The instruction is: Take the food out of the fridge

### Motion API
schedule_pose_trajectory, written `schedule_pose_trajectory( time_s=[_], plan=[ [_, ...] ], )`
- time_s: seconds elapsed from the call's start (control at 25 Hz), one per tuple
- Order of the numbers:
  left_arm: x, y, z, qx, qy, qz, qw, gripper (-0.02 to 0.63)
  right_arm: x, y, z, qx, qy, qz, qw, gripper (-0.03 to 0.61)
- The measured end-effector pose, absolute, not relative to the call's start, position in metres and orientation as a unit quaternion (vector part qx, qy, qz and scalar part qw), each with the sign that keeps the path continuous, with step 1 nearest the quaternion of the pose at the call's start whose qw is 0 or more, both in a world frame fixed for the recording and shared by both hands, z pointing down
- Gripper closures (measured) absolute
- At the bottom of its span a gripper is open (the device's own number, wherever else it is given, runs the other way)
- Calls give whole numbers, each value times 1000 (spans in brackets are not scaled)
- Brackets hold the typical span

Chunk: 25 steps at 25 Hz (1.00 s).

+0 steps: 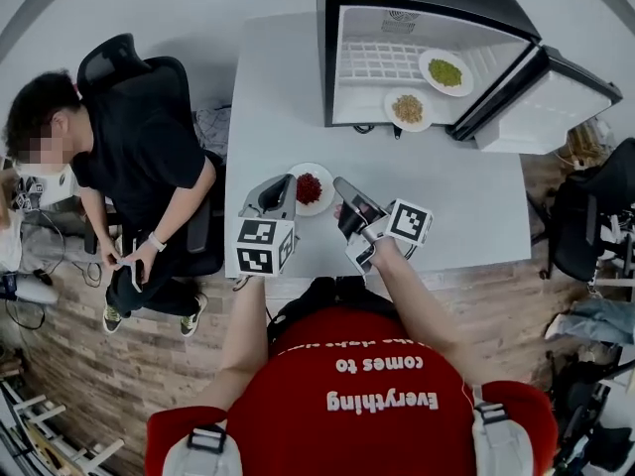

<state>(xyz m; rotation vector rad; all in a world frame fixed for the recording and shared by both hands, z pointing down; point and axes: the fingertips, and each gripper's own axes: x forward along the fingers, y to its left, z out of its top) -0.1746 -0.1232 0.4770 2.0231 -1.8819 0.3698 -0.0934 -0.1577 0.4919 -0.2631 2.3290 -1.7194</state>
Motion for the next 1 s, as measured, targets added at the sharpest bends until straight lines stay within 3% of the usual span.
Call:
schedule_pose_trajectory(
  time_s=[1.0],
  plan=[
    [-12, -231, 446, 844, -508, 131, 114, 614, 59, -231, 466, -250, 778, -528, 234, 566]
  ],
)
